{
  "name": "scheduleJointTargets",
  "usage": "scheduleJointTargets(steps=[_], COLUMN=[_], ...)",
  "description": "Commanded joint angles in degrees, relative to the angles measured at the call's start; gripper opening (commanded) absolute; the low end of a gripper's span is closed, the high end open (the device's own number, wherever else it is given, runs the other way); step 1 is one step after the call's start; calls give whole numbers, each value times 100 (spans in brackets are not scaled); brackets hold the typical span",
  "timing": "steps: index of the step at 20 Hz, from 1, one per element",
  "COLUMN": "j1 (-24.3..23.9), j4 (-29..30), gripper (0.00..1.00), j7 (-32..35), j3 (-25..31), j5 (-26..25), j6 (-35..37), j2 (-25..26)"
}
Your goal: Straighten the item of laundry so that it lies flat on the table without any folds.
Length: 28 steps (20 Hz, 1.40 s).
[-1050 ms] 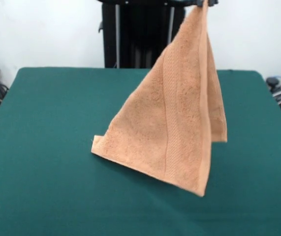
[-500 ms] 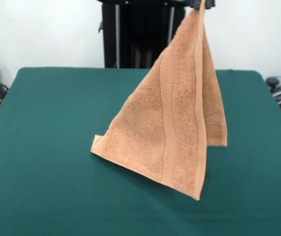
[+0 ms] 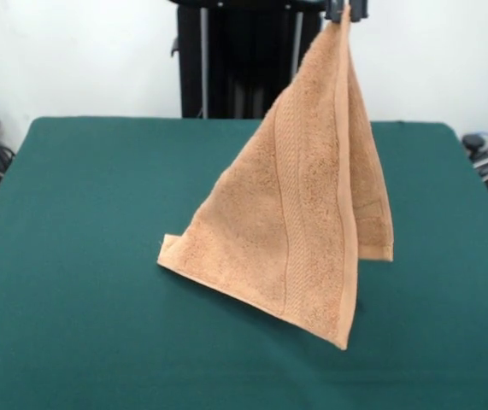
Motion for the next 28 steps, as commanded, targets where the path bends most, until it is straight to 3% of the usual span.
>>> scheduleJointTargets(steps=[1, 15, 28], j1=[244, 1005, 1698], j4=[478, 364, 216], gripper=[0, 0, 0], j7=[976, 1494, 1886], j3=[-321, -796, -1211], j5=[-205, 39, 212], j6=[378, 684, 492], j2=[285, 348, 684])
